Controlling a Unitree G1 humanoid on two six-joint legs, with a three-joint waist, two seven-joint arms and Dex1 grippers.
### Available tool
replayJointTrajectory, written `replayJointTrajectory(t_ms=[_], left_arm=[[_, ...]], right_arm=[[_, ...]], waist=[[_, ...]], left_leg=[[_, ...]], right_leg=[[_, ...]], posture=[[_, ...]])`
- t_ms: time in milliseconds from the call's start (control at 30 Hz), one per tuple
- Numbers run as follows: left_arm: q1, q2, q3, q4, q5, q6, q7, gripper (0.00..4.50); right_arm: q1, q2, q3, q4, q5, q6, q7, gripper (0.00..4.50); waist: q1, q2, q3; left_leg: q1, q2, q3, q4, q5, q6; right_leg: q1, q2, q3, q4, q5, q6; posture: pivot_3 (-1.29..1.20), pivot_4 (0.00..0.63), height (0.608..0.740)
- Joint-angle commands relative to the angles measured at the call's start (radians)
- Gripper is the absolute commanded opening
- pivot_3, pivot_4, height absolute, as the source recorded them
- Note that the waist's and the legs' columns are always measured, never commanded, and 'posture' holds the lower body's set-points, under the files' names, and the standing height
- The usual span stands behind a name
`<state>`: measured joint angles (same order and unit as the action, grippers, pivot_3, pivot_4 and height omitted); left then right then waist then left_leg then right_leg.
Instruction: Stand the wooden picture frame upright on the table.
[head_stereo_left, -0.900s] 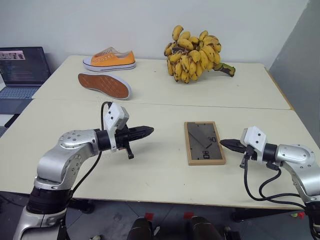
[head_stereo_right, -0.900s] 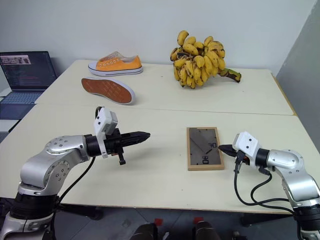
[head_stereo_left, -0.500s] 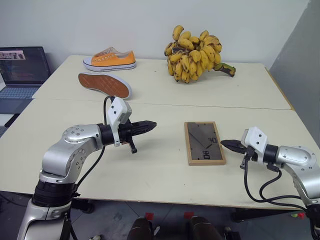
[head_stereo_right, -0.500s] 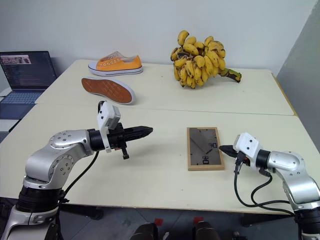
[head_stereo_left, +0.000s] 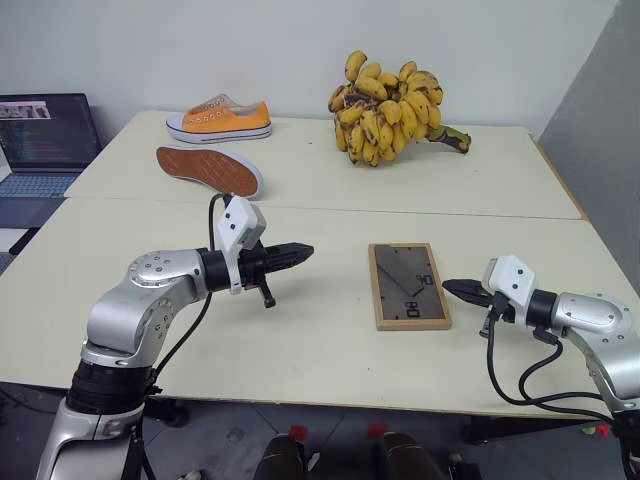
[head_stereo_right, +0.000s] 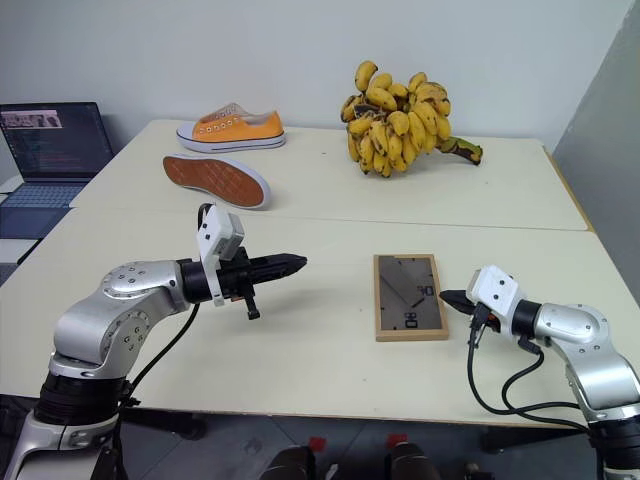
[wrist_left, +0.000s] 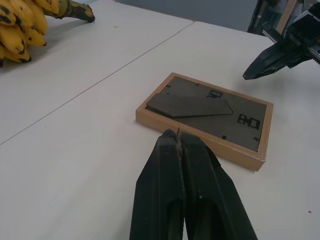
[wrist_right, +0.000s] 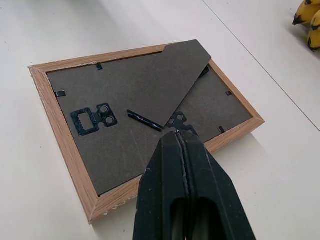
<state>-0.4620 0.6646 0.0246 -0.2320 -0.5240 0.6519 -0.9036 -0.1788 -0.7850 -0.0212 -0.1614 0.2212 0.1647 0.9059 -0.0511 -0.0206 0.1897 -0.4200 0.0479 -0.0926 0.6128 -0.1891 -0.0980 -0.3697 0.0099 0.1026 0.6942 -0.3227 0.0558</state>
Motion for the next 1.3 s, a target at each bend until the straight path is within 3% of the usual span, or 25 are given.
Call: replayJointTrajectory(t_ms=[33, 200, 367, 733, 1000, 1300], left_arm=[[-0.002, -0.005, -0.015, -0.015, 0.017, -0.017, 0.009, 0.09], [-0.007, -0.021, -0.037, -0.002, 0.040, -0.022, 0.025, 0.09], [-0.017, -0.045, -0.133, 0.093, 0.172, -0.089, 0.065, 0.09], [-0.131, -0.228, -0.275, 0.303, 0.319, -0.208, 0.093, 0.09], [-0.206, -0.355, -0.316, 0.499, 0.392, -0.304, 0.100, 0.09], [-0.255, -0.387, -0.298, 0.649, 0.431, -0.370, 0.096, 0.09]], right_arm=[[0.001, -0.005, -0.040, -0.043, 0.001, -0.005, -0.020, 0.00], [0.014, -0.008, -0.047, -0.044, -0.010, -0.009, -0.045, 0.00], [0.029, -0.007, -0.057, -0.027, -0.040, -0.013, -0.092, 0.00], [0.123, 0.027, -0.054, -0.039, -0.147, 0.029, -0.223, 0.00], [0.223, 0.073, -0.058, -0.084, -0.186, 0.053, -0.297, 0.00], [0.205, 0.158, -0.001, -0.151, -0.213, 0.117, -0.351, 0.00]], waist=[[0.000, 0.000, 0.000], [0.000, 0.000, 0.000], [0.001, 0.000, 0.000], [0.007, 0.000, 0.000], [0.010, 0.001, -0.001], [0.006, 0.001, -0.001]], left_leg=[[0.000, 0.000, 0.000, 0.000, 0.000, 0.000], [0.000, 0.000, 0.000, 0.000, 0.000, 0.000], [0.000, 0.000, 0.000, 0.000, 0.000, 0.000], [0.000, -0.001, 0.000, 0.000, 0.000, 0.000], [0.001, -0.001, 0.000, 0.000, 0.000, 0.000], [0.001, -0.001, 0.000, 0.000, 0.000, 0.000]], right_leg=[[0.000, 0.000, 0.000, 0.000, 0.000, 0.000], [0.000, 0.000, 0.000, 0.000, 0.000, 0.000], [0.000, 0.000, 0.000, 0.000, 0.000, 0.000], [0.000, 0.000, 0.000, 0.000, 0.000, -0.001], [0.000, 0.000, 0.001, 0.002, 0.000, 0.000], [0.000, 0.000, 0.000, 0.002, 0.000, 0.001]], posture=[[0.00, 0.150, 0.740], [0.00, 0.150, 0.740], [0.00, 0.150, 0.740], [0.00, 0.150, 0.740], [0.00, 0.150, 0.740], [0.00, 0.150, 0.740]])
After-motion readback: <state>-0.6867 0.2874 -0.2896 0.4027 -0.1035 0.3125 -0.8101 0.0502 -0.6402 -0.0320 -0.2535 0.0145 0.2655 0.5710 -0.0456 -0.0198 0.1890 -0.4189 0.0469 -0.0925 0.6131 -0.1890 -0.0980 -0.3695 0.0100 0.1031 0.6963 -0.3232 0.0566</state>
